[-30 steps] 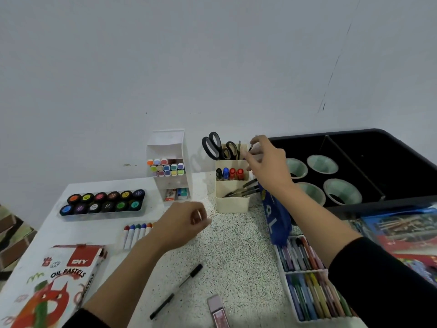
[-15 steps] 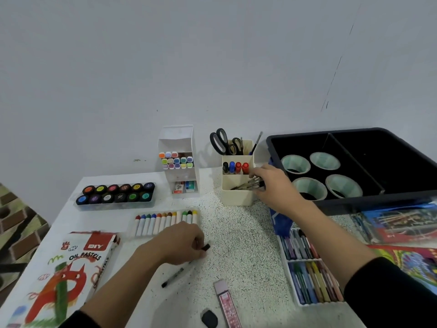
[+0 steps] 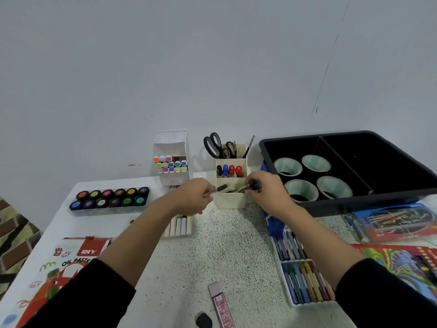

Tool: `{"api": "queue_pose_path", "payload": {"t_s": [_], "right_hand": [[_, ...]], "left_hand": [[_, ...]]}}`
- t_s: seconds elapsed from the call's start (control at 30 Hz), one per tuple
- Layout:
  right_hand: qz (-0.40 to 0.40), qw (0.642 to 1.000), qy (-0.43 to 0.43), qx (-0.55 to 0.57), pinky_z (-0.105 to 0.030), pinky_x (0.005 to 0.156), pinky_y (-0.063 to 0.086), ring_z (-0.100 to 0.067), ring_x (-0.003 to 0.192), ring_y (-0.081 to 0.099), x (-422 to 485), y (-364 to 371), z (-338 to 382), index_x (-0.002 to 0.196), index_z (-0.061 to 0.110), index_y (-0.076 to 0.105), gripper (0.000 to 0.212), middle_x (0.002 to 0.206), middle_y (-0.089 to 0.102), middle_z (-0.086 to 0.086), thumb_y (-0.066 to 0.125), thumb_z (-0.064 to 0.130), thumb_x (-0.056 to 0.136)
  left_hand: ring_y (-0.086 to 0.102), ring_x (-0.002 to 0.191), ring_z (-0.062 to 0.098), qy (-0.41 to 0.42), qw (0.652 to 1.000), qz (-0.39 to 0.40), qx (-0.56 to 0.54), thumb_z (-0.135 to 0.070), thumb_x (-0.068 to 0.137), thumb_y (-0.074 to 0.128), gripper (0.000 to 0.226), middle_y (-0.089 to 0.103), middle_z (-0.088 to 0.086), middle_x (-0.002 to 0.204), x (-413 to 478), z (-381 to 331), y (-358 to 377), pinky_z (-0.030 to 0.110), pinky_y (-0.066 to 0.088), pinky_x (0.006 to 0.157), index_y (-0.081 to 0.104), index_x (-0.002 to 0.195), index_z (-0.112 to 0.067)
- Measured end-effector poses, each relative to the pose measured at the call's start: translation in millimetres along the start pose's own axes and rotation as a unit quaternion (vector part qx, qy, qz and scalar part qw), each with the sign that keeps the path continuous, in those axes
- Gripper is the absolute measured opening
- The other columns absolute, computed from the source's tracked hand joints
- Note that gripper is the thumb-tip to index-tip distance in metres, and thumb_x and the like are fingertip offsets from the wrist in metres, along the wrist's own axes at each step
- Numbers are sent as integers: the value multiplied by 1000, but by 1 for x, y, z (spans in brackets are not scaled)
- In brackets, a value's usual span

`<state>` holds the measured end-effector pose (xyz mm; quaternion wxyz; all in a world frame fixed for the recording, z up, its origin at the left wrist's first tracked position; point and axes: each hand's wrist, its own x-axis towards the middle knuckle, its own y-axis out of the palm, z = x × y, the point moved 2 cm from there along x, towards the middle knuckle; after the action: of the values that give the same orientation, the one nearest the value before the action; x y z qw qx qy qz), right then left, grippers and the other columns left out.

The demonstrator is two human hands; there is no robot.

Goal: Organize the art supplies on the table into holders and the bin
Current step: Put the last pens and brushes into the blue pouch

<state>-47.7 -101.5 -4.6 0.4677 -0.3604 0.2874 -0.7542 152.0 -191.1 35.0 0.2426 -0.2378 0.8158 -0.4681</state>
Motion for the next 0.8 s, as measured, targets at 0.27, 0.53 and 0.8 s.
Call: {"api": "queue_pose_path", "payload": {"t_s": [0.27,0.53,0.8], "right_hand": [[6,1000,6,9,-6,58,34,4,65,49,0,-3,-5,100,13,71,13,89,60,7,73,10,88],[-15,999,-36,28,-16,66,40,-1,69,51,5,-2,12,101,12,71,16,90,66,3,74,8,86],[-26,997,-66,30,-21,74,45,-13,82,57,-2,6,15,100,12,73,19,93,66,-1,73,2,83]], "left_hand": [[66,84,12,14,984,-175,26,-15,84,78,9,69,-3,91,26,-12,-23,34,57,86,78,93,-18],[63,86,22,34,985,-134,100,-1,83,63,19,69,4,88,51,-22,11,34,55,76,70,90,-17],[61,89,17,78,984,-156,35,-36,84,77,34,68,-4,98,43,-12,32,35,50,79,71,116,-25]]}}
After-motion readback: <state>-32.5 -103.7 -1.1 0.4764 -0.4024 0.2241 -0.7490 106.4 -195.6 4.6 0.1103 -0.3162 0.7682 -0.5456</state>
